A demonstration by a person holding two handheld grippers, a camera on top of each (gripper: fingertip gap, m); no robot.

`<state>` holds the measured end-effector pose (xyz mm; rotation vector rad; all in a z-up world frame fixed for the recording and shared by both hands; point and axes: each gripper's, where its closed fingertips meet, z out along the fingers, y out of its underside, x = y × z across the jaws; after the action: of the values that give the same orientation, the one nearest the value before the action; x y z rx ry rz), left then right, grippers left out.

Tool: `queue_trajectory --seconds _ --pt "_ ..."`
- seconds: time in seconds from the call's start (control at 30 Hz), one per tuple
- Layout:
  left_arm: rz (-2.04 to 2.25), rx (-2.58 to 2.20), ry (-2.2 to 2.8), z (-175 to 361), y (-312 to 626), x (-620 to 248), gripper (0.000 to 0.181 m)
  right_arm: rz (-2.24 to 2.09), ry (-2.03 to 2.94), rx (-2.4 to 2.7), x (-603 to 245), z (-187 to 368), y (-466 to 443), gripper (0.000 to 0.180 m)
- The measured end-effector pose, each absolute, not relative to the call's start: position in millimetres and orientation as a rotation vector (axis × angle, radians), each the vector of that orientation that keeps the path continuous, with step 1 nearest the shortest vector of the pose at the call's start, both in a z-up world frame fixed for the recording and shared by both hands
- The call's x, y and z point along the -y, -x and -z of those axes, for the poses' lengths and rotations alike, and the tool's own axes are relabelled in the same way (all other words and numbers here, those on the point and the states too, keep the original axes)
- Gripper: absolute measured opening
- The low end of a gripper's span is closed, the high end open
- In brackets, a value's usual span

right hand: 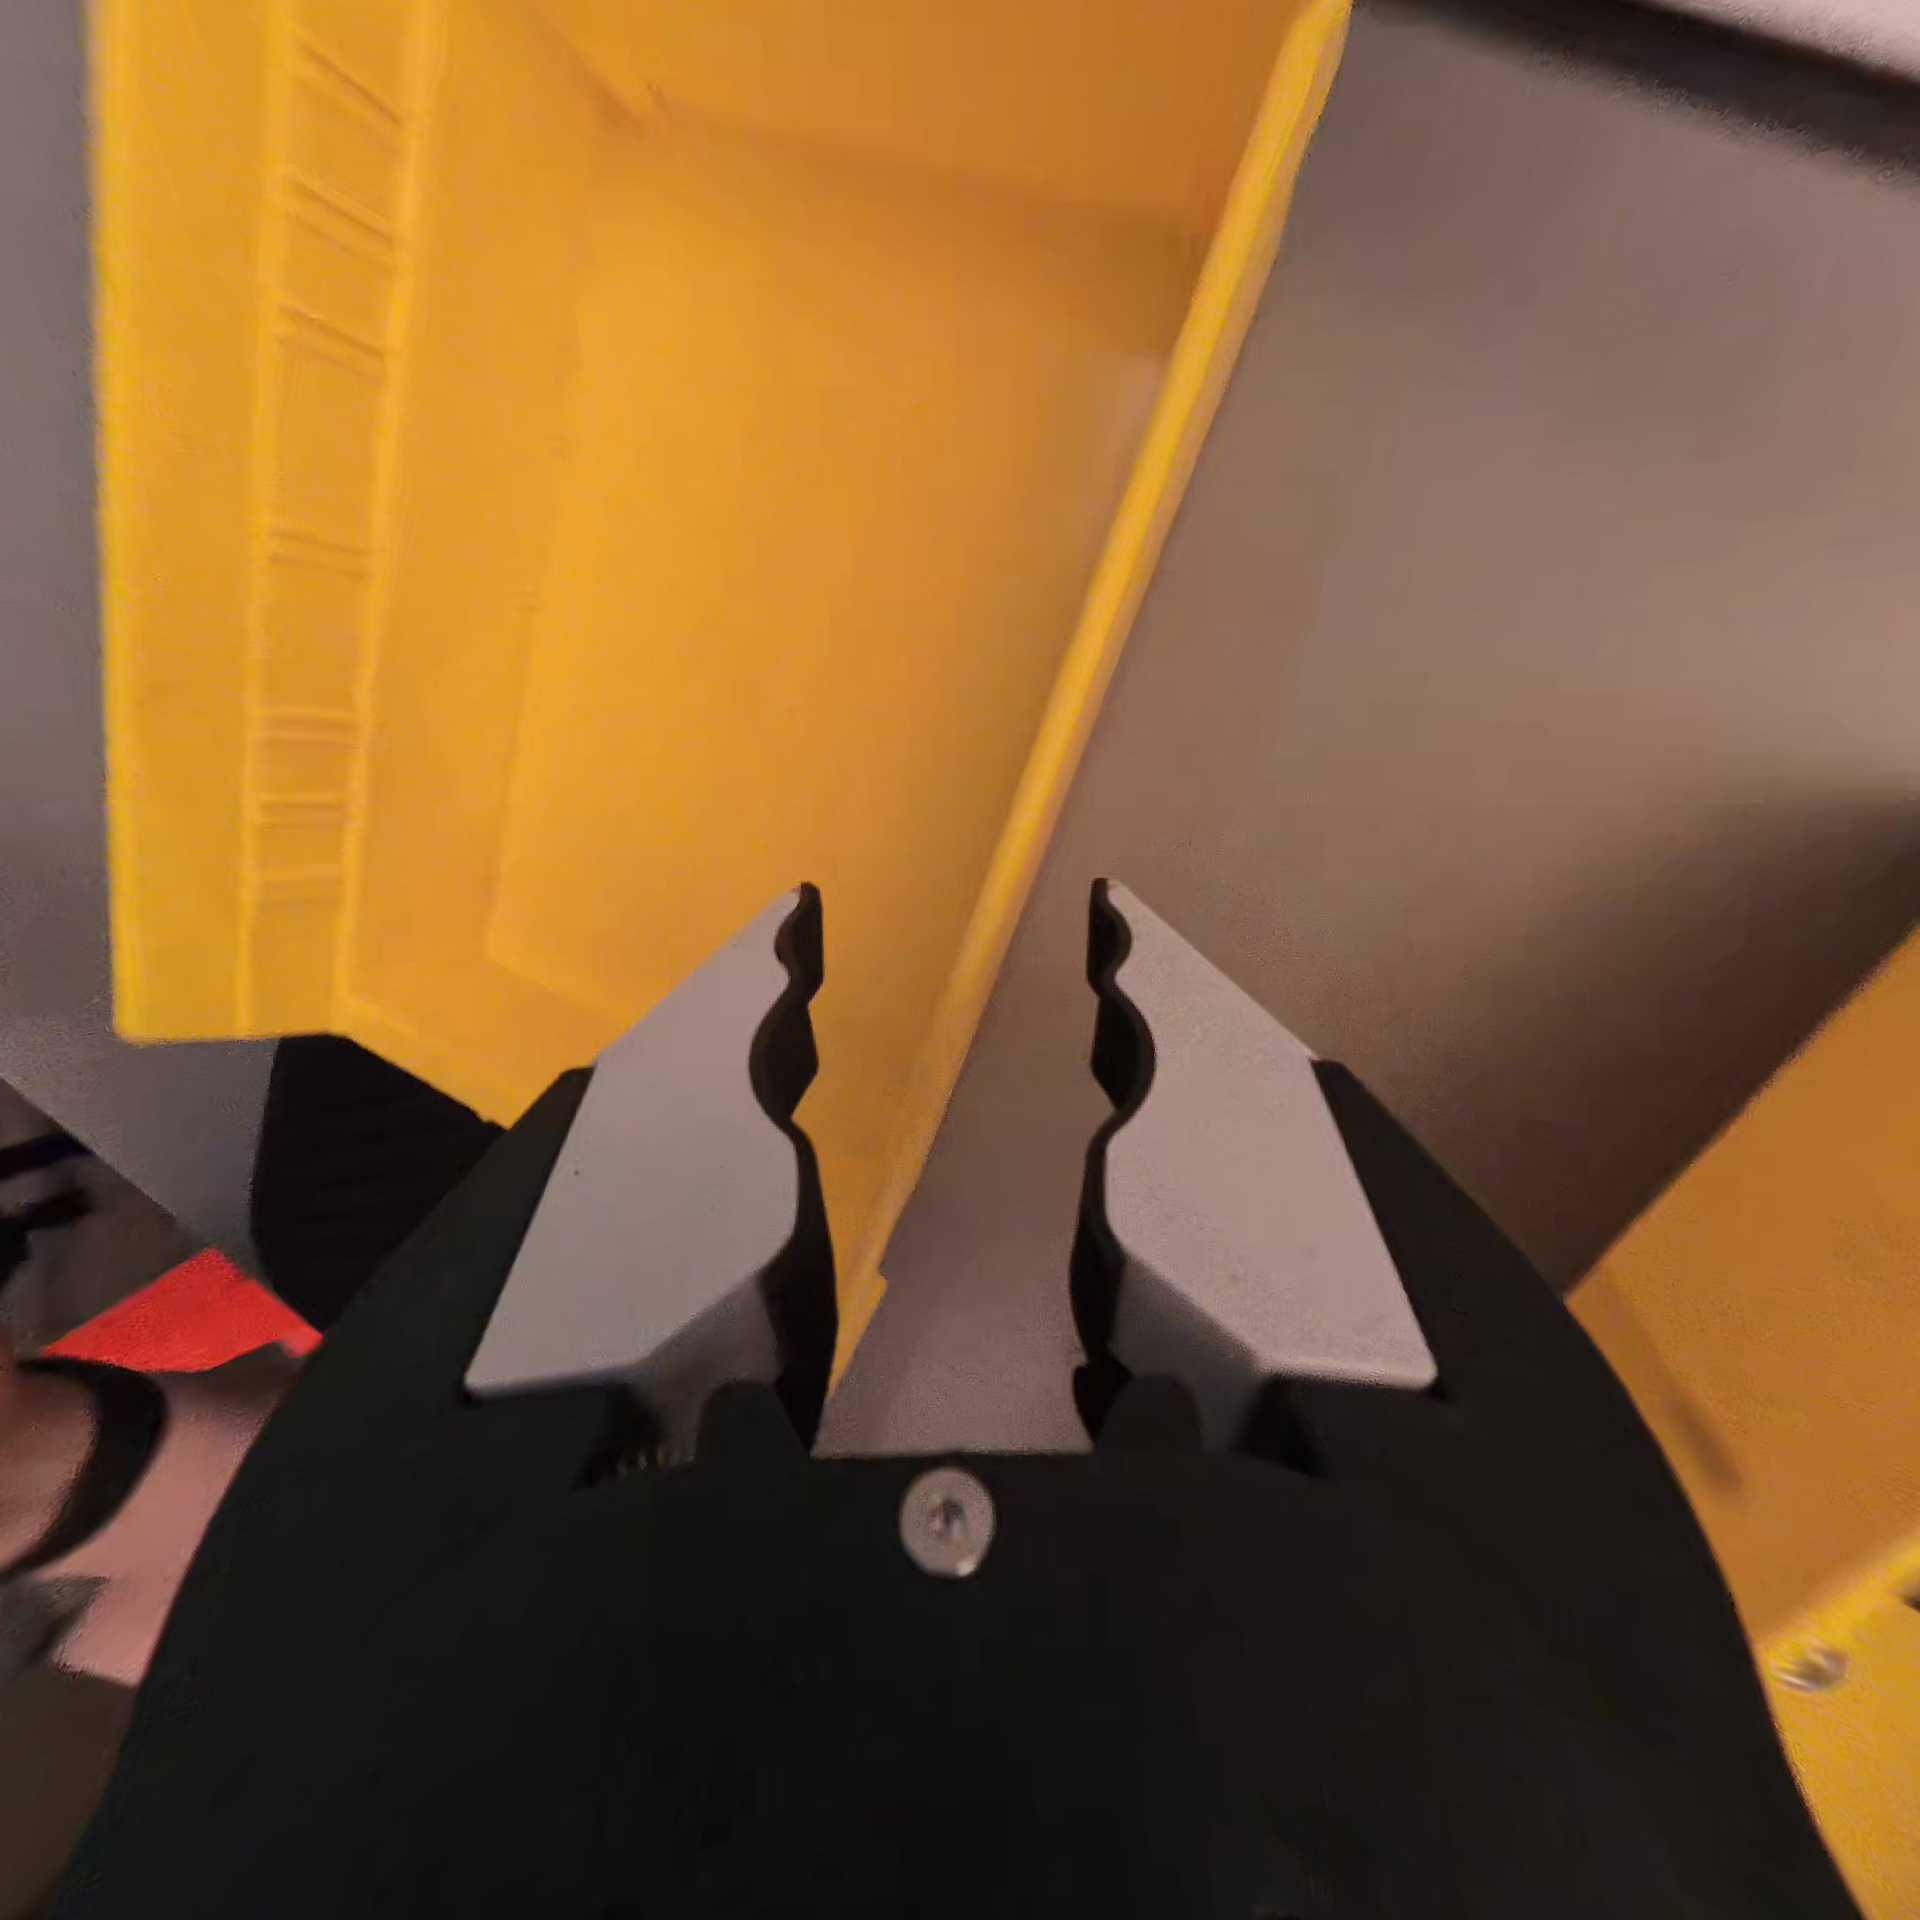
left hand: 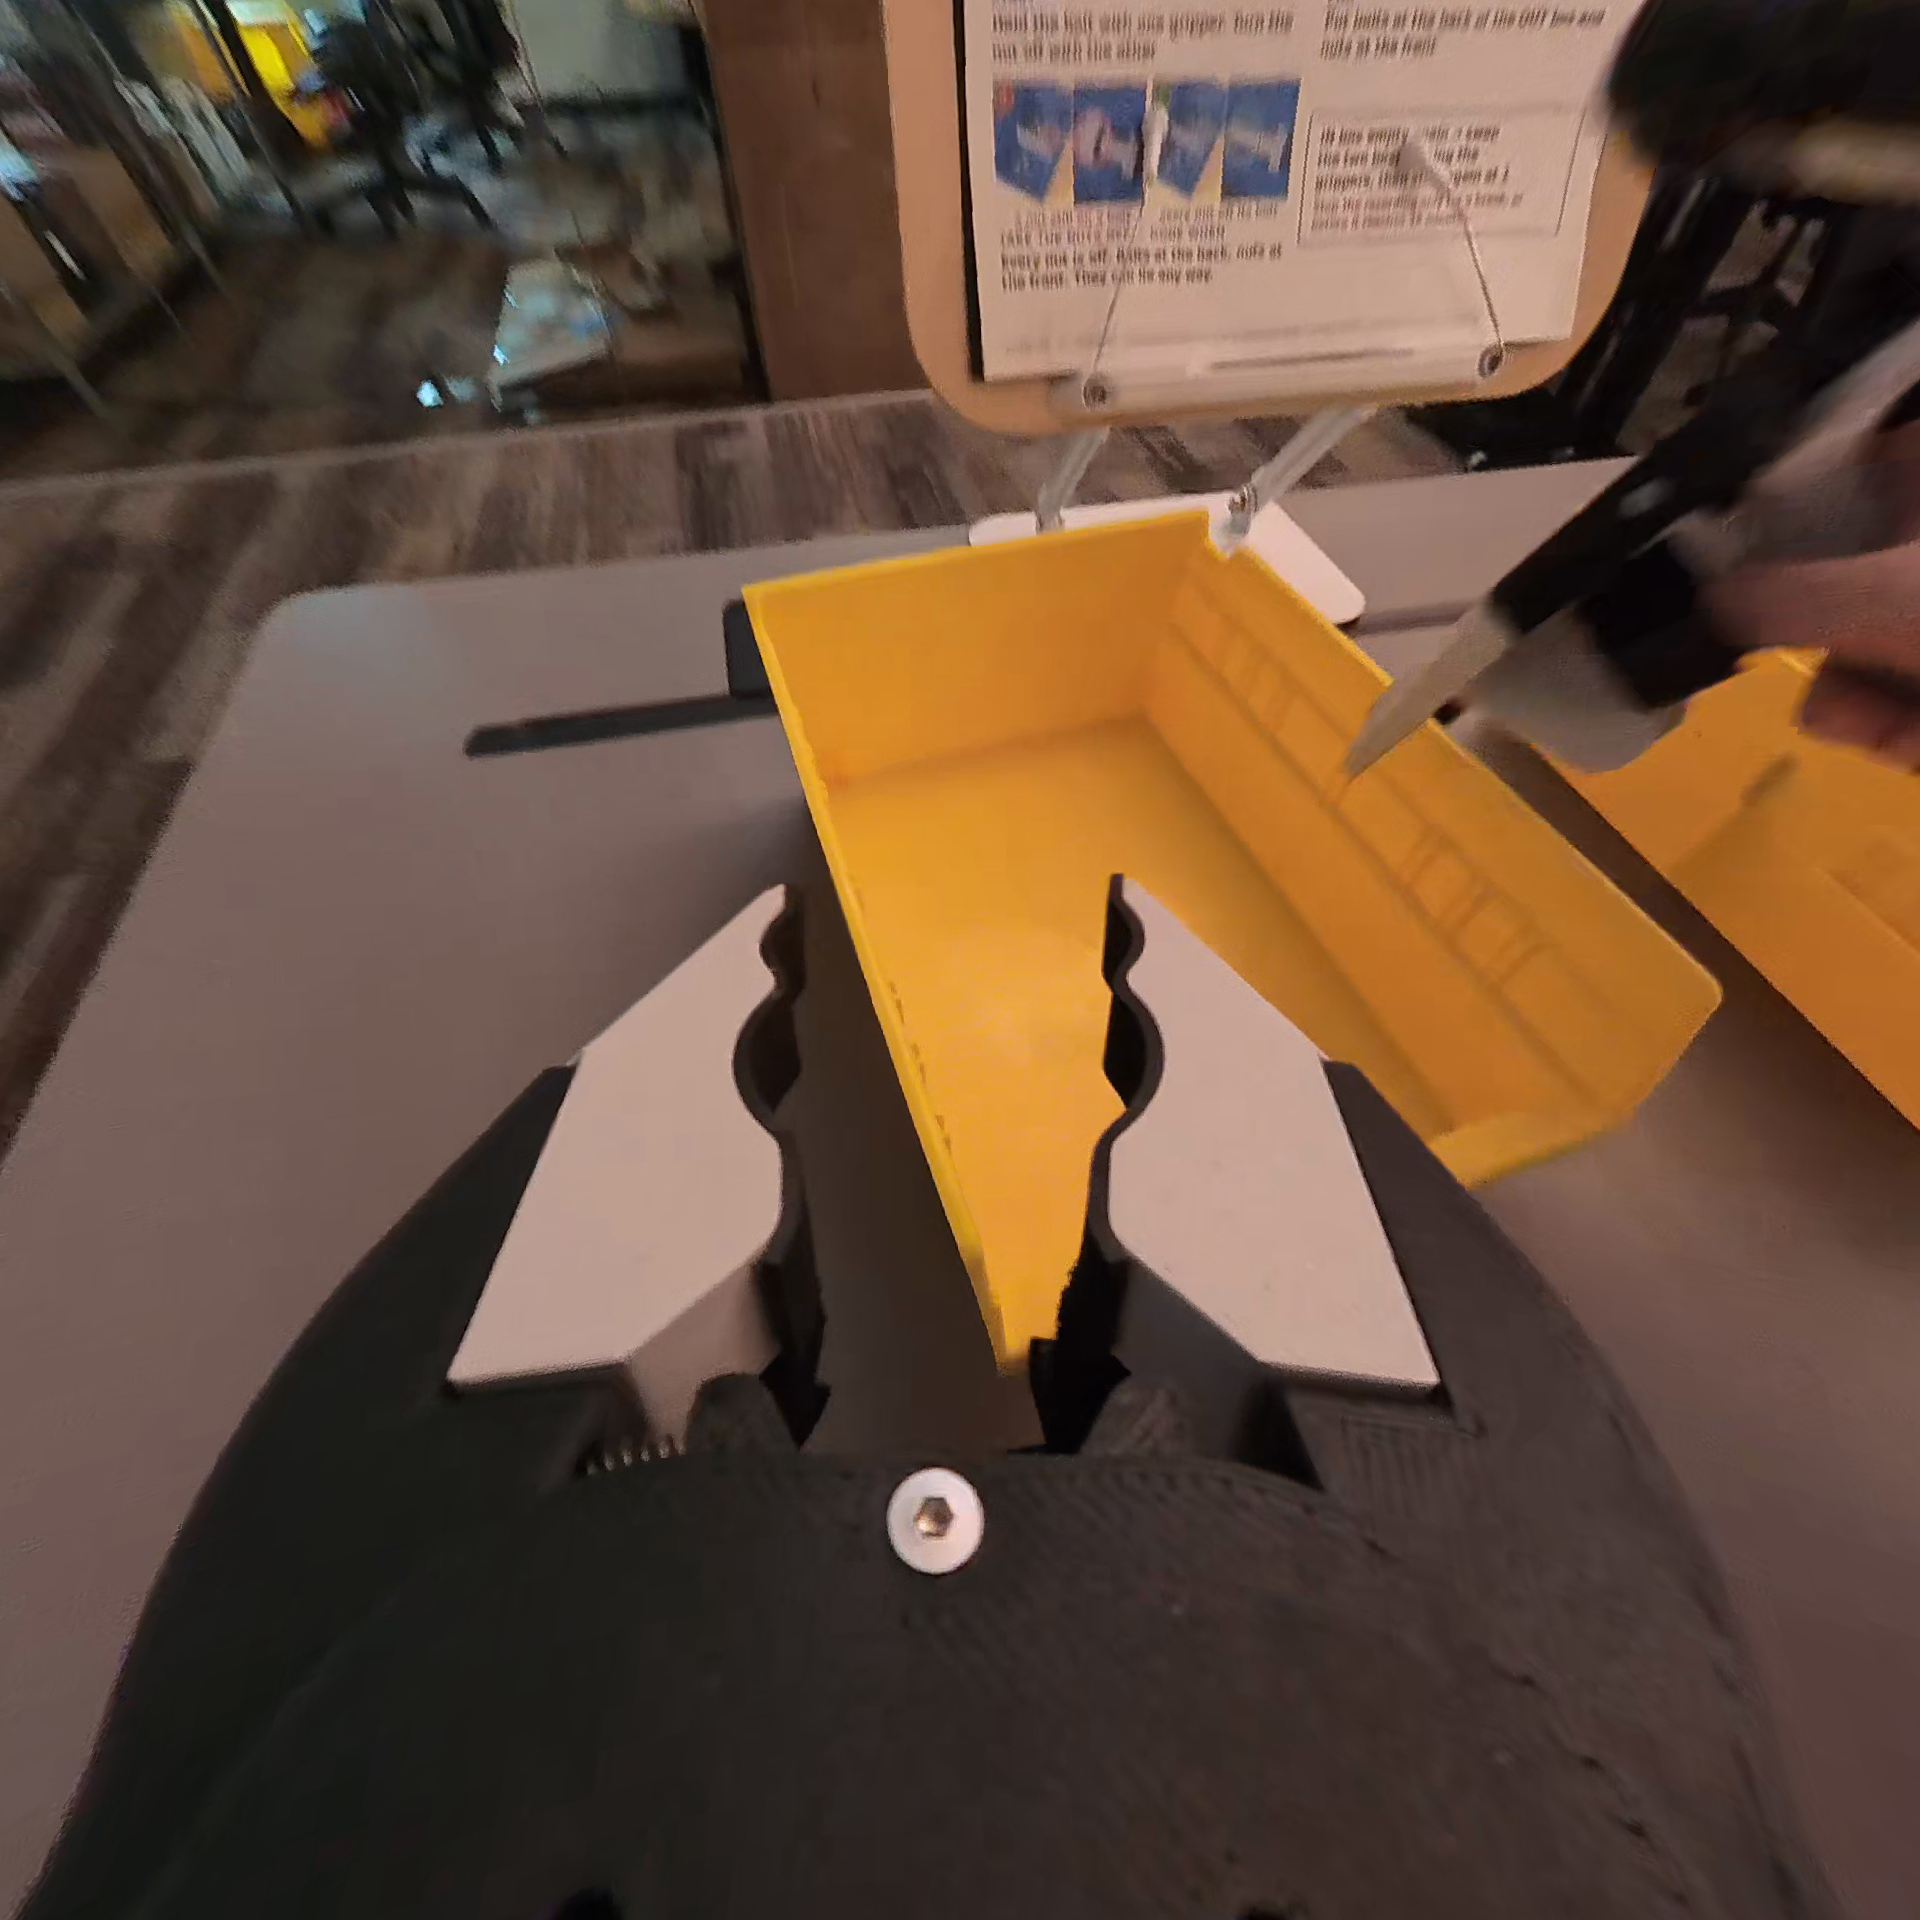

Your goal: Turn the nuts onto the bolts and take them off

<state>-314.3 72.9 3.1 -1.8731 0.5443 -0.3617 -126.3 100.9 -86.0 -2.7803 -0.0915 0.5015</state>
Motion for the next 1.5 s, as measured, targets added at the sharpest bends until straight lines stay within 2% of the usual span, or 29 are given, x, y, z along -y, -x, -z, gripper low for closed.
queue_trajectory --seconds 0.17,0.27,0.4,0.5,0.63,0.77,0.87,0.97,1.07,1.27,1.47,1.5 --pt "0.283 -0.559 1.839 -12 312 -70 0.059 -0.296 2.942 0.038 -107 124 119 0.033" --pt "0.258 -0.558 1.827 -19 311 -68 0.059 -0.402 3.000 0.007 -101 131 127 0.012" --pt "0.238 -0.579 1.812 -27 308 -57 0.059 -0.432 3.017 -0.051 -99 131 118 0.002" --pt "0.298 -0.567 1.789 -43 309 -38 0.061 -0.465 3.031 -0.075 -95 122 107 0.002" --pt "0.362 -0.491 1.714 -82 327 -12 0.066 -0.473 3.012 -0.044 -90 82 86 0.004" --pt "0.478 -0.428 1.655 -118 337 9 0.073 -0.500 2.909 -0.016 -81 6 38 0.002" --pt "0.500 -0.454 1.667 -122 324 17 0.078 -0.505 2.751 -0.058 -66 -51 -26 0.002" --pt "0.632 -0.547 1.744 -101 275 15 0.081 -0.427 2.636 -0.163 -35 -81 -111 0.002" --pt "0.709 -0.679 1.889 -61 202 7 0.091 -0.327 2.585 -0.323 10 -82 -201 0.003" --pt "0.688 -0.927 1.965 -11 56 13 0.095 -0.197 2.597 -0.656 113 -38 -345 0.004" --pt "0.657 -1.038 2.225 53 -6 5 0.095 -0.163 2.628 -0.837 179 2 -410 0.005" --pt "0.669 -1.075 2.258 62 -12 11 0.087 -0.150 2.630 -0.853 185 6 -417 0.004"
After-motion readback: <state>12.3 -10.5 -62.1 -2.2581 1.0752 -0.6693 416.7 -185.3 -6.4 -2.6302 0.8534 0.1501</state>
